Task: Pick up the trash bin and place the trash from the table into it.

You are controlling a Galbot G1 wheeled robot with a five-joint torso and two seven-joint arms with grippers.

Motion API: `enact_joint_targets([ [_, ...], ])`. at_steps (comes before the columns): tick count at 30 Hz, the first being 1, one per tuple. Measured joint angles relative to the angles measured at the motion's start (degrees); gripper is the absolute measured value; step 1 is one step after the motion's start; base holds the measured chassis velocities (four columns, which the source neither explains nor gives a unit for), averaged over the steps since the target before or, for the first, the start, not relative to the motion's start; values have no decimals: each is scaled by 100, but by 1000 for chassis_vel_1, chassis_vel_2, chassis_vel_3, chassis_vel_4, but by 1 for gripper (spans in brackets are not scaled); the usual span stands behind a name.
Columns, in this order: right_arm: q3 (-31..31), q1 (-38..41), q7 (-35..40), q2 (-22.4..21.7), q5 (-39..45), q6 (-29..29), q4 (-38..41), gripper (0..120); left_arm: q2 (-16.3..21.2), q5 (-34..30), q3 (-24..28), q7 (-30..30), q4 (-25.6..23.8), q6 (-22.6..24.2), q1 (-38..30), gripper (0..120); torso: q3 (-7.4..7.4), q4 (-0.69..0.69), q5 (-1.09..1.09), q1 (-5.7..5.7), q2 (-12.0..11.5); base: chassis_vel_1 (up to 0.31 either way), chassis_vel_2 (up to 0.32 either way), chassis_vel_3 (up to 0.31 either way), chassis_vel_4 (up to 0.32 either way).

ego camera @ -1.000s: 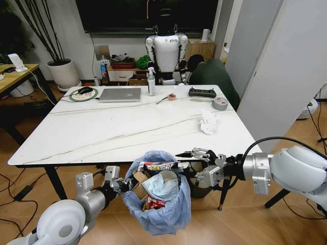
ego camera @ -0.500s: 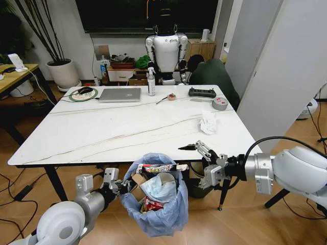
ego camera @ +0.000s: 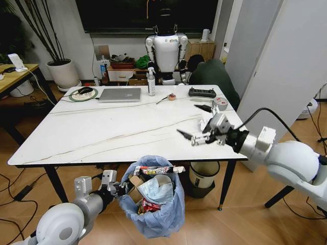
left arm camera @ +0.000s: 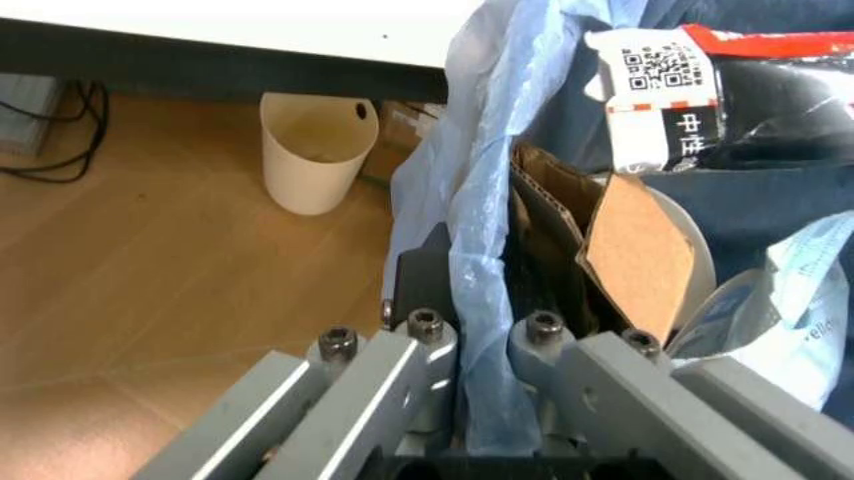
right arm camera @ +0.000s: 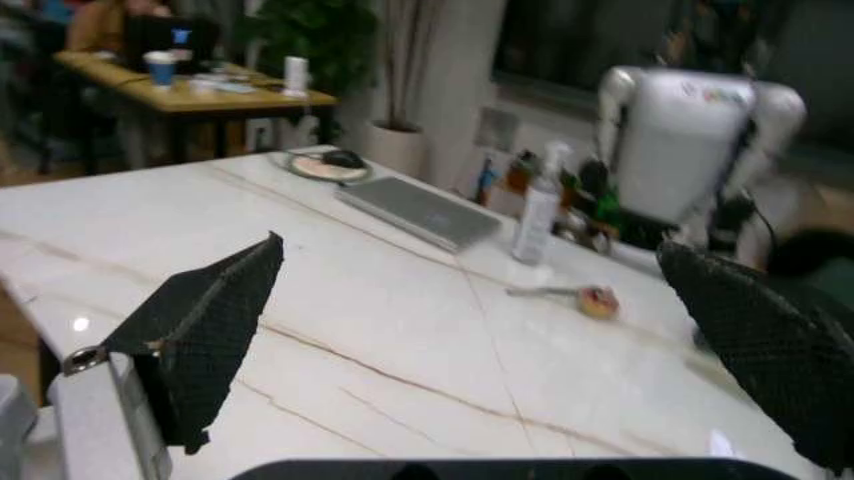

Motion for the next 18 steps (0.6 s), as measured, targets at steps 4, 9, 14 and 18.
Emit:
enact_joint_targets([
  [4,6,128,445,429,760,-278,-720,100,23,-22,-38,-3,-51,-1,27,0,0,0,0,0,-1,0,0,0,0],
  [9,6,322,586,923,1351,-517,-1565,100,47,-39,-76,-5,-70,-6,34,0,0,0,-1,0,-1,0,0,0,0],
  [14,-44,472,446,1339,1406,-690,-2448,100,76,-73,-115,-5,-99,-10,68,0,0,-1,-1,0,-1,0,0,0,0],
  [18,-150,647,56,1789,1350,-843,-3344,100,96,-81,-113,-5,-108,-10,82,0,0,0,0,0,-1,0,0,0,0],
])
